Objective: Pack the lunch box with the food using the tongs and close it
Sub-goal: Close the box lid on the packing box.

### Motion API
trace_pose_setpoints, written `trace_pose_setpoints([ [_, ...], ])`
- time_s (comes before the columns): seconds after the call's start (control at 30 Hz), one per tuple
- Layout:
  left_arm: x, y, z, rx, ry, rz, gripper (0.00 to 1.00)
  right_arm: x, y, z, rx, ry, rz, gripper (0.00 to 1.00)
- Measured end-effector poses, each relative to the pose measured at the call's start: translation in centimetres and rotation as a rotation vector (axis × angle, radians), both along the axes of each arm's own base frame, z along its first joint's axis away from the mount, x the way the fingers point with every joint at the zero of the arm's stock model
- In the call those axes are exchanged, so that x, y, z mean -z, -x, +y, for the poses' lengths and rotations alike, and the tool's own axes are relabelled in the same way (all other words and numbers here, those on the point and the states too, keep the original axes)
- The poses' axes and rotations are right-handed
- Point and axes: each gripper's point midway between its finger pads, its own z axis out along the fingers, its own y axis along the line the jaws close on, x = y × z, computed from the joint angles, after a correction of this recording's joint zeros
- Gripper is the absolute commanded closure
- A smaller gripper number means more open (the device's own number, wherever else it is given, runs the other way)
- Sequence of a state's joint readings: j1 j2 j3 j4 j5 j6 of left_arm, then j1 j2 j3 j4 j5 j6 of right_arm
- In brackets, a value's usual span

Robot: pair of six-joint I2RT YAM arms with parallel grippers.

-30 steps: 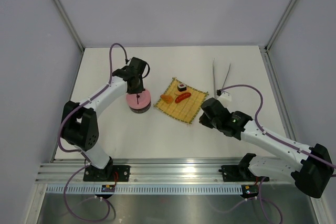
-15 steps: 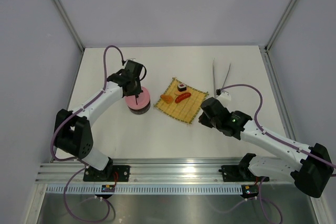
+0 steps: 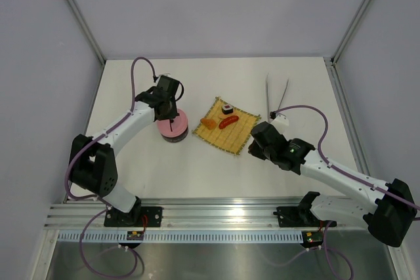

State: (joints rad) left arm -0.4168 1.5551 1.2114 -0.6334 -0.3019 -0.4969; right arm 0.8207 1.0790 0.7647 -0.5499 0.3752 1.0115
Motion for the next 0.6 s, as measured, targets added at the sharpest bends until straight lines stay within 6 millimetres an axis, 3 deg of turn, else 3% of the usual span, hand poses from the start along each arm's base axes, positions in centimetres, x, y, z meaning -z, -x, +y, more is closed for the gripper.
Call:
trace_pose_setpoints([
  [0.17,1.02,0.00,-0.06,0.001,-0.009,0.027,1.00,-0.01,-0.01,0.01,0.000,-0.001,-0.001,1.00],
  [0.6,1.07,0.00,-0.32,0.009,-0.011,0.027,1.00,-0.04,-0.04,0.04,-0.002,-0.001,-0.003,1.00],
])
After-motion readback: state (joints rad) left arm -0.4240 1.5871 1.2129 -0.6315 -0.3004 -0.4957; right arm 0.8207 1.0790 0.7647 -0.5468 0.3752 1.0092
